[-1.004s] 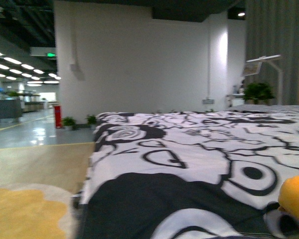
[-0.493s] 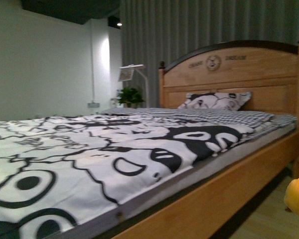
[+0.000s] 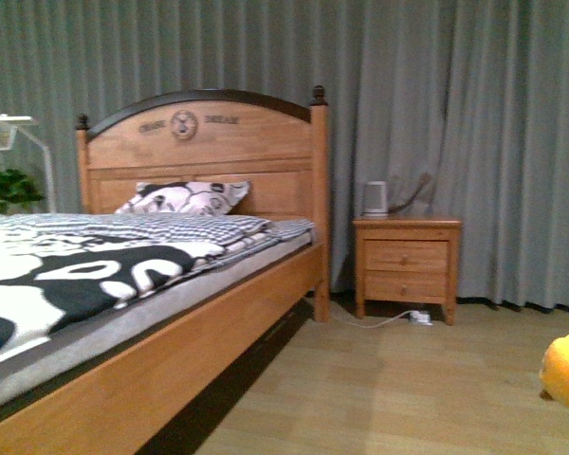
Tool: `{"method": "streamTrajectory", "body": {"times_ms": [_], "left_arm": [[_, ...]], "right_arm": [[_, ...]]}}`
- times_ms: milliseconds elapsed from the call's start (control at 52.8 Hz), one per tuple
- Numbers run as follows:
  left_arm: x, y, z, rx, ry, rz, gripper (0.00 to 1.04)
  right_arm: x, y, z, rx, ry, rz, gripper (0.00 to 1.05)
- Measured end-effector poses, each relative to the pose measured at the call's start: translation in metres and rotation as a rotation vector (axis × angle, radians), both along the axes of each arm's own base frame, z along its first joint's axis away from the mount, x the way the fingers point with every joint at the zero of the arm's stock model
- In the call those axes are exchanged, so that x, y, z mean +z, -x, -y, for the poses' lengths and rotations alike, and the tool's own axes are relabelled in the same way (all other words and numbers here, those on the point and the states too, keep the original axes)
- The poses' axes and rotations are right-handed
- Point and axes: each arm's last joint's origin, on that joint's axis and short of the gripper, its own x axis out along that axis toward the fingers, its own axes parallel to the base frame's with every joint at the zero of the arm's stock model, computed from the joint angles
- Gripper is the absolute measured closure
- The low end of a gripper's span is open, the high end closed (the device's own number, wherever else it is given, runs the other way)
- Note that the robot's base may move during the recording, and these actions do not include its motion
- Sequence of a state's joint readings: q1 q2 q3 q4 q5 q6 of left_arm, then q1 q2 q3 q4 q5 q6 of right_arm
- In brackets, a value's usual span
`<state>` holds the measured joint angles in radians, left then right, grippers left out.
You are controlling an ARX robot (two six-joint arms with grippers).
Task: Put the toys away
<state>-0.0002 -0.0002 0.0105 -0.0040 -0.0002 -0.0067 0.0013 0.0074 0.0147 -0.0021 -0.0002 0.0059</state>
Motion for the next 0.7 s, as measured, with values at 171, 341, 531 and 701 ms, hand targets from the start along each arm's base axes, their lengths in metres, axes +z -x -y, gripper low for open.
{"method": "streamTrajectory", "body": {"times_ms": [171, 341, 531, 701], "left_arm": [[0.0000, 0.0000, 0.0000, -0.001, 0.000, 0.000, 0.06], [0.0000, 0.0000, 0.0000, -0.001, 0.000, 0.000, 0.06], [0.0000, 0.0000, 0.0002, -0.005, -0.002, 0.000, 0.06], [0.0000, 0.0000, 0.0000, -0.001, -0.002, 0.000, 0.06]], "right_arm": [[-0.0001, 0.0000, 0.0000, -0.002, 0.000, -0.001, 0.98], [0.0000, 0.0000, 0.0000, -0.001, 0.000, 0.000, 0.98], [0.0000, 0.0000, 0.0005, -0.011, 0.000, 0.000, 0.98], [0.0000, 0.0000, -0.0001, 0.004, 0.000, 0.000, 0.98]]}}
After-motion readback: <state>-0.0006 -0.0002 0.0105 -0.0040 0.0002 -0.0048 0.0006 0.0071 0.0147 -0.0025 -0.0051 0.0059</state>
